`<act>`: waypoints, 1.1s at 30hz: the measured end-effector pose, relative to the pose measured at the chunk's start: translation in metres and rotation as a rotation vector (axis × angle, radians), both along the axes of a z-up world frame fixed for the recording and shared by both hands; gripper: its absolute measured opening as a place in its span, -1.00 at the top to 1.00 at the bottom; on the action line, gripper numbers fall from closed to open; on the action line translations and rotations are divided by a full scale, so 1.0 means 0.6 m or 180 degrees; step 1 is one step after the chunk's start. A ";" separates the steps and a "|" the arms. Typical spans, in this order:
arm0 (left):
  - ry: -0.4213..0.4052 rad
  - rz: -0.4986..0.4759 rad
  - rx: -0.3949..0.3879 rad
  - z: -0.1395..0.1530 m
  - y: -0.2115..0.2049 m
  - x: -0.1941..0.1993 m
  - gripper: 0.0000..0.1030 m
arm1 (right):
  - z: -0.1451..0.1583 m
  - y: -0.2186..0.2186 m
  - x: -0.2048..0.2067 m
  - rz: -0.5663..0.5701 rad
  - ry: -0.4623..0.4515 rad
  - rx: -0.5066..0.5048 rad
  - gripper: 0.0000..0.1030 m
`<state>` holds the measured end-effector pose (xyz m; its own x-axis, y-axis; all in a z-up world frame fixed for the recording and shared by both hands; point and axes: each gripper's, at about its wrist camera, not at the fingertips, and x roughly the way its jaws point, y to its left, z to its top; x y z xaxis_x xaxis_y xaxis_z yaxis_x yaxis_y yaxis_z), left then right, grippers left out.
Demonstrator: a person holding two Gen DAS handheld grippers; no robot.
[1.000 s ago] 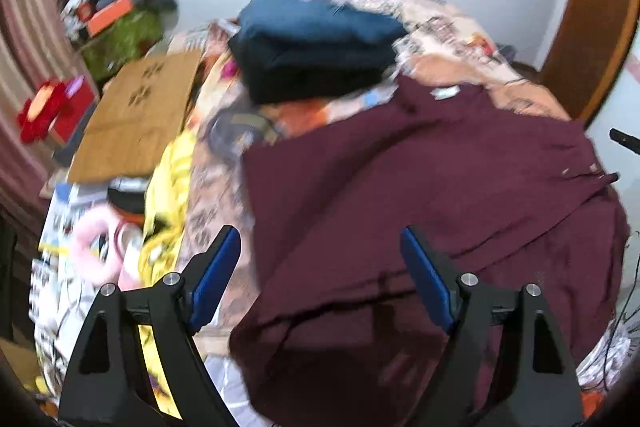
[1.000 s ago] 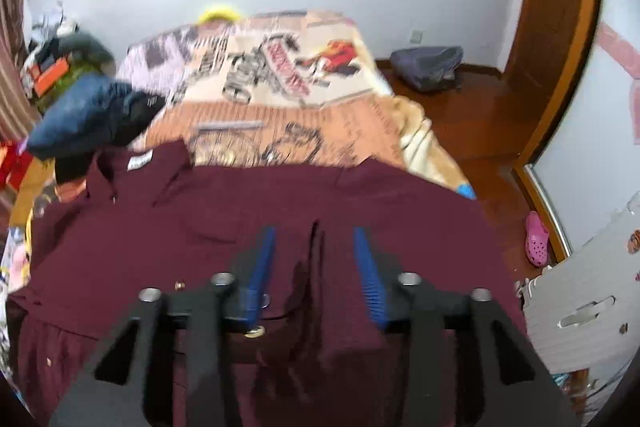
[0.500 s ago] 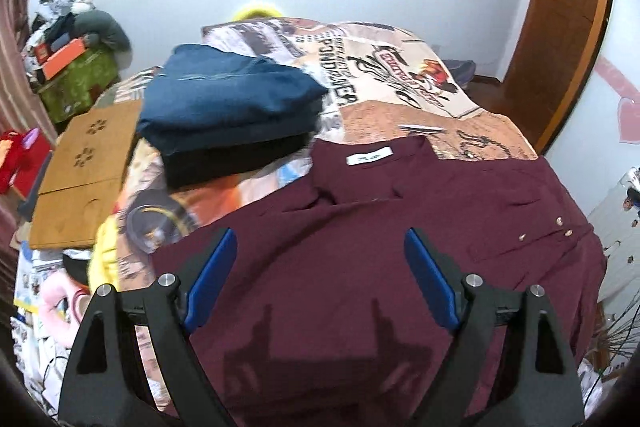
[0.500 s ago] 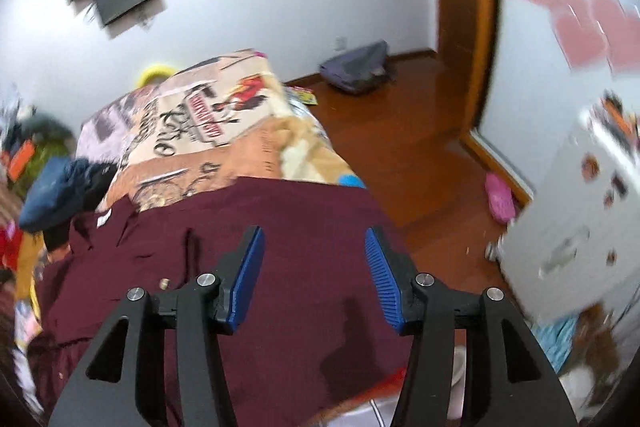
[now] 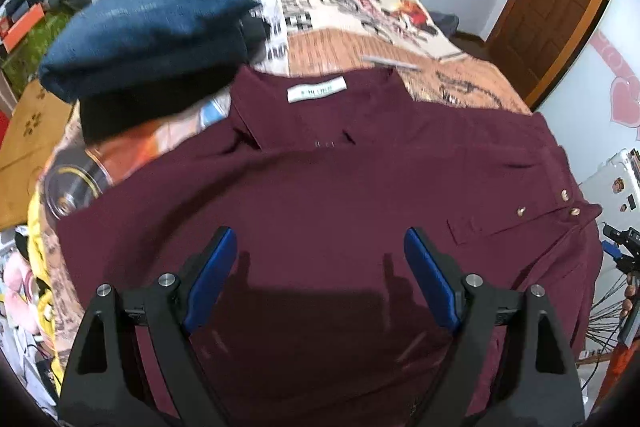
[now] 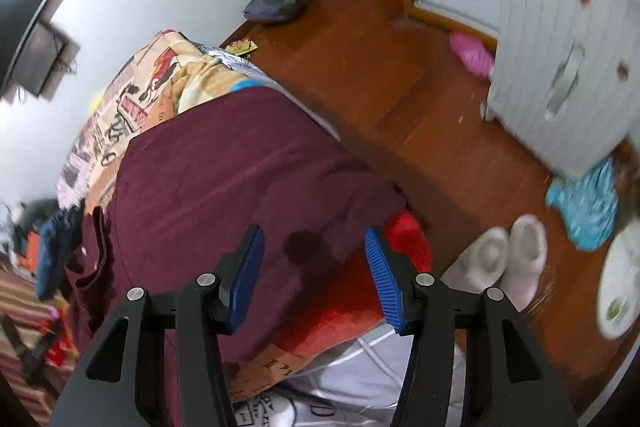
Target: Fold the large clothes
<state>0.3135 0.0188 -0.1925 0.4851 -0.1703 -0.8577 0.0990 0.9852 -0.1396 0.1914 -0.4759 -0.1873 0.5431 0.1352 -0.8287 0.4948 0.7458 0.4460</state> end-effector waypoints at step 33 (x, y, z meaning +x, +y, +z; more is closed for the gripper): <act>-0.0172 -0.0033 -0.0011 -0.002 0.000 -0.035 -0.65 | 0.223 0.173 0.074 0.0853 -0.1353 -0.0346 0.87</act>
